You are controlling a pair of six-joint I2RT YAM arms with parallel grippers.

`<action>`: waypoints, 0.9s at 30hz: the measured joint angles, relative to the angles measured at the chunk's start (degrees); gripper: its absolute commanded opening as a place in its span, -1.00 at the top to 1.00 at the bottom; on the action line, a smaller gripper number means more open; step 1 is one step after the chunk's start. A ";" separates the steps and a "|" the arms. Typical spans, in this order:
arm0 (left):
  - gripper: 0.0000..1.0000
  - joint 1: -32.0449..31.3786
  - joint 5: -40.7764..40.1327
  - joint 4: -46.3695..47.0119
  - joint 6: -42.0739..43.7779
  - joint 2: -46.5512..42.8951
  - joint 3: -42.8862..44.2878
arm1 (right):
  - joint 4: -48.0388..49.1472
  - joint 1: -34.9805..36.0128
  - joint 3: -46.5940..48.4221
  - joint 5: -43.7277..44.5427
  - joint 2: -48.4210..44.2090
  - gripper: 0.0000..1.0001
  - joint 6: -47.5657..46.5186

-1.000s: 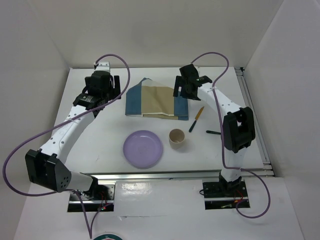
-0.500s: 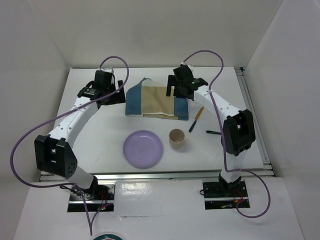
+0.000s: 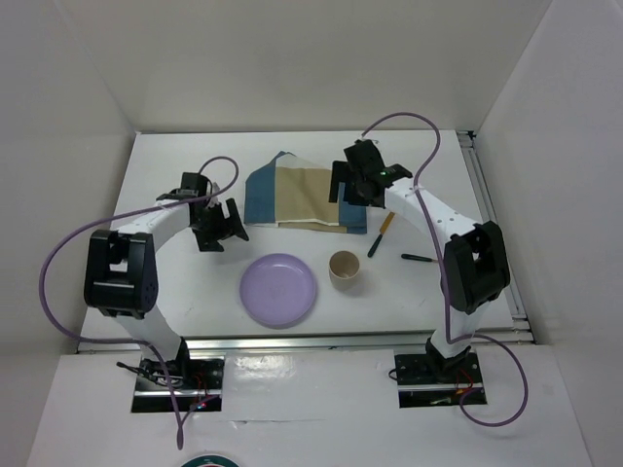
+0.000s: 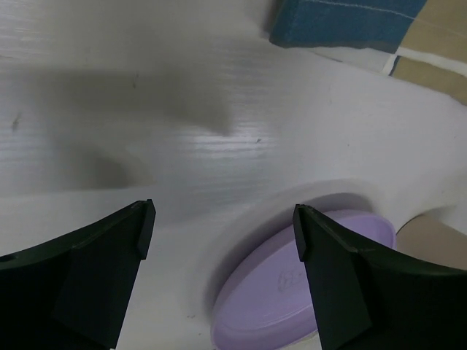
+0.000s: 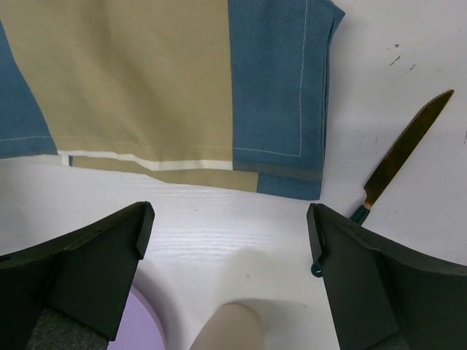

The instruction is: Set the dinner table for one person

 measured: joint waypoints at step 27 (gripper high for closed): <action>1.00 0.44 11.65 2.82 -3.72 23.54 28.37 | -2.58 1.44 -1.60 2.86 -1.53 -1.00 0.02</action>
